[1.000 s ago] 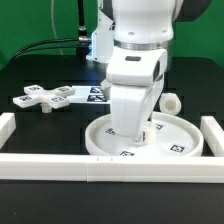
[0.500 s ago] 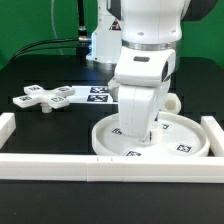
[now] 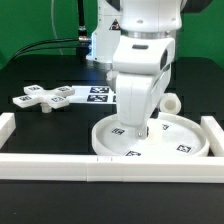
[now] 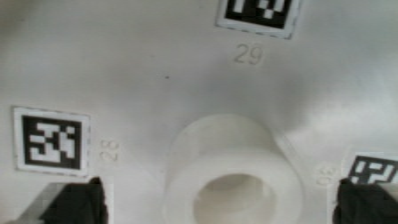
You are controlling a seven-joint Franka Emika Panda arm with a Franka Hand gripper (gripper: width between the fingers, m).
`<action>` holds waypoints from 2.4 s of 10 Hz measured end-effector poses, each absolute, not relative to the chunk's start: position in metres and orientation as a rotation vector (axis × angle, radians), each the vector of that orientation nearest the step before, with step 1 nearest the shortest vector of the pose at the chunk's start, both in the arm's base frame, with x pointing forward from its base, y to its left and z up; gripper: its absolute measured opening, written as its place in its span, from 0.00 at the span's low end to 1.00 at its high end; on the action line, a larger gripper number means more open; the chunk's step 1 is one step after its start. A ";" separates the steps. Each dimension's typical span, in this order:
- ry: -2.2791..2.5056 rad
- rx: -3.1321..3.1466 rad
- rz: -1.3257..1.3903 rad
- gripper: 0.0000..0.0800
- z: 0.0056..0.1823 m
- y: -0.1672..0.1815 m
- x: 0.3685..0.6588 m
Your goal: Assemble round table
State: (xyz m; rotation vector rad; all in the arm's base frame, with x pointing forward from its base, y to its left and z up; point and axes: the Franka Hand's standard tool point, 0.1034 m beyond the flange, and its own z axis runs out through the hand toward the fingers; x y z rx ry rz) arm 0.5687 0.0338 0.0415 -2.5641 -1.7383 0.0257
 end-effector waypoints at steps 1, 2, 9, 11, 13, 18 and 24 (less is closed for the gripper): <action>-1.704 -2.600 0.012 0.81 0.055 0.034 0.570; -1.623 -2.659 0.008 0.81 0.064 0.034 0.563; -1.219 -2.877 -0.022 0.81 0.066 0.049 0.525; -0.949 -2.970 -0.026 0.81 0.066 0.051 0.524; -0.462 -3.080 -0.025 0.81 0.065 0.068 0.512; 0.238 -3.055 -0.017 0.81 0.056 0.093 0.502; 0.448 -3.011 0.029 0.81 0.041 0.094 0.479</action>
Offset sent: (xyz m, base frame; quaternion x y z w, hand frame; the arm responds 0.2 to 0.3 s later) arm -0.0480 -0.0006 0.0207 -0.0534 -0.0342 0.2022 0.9773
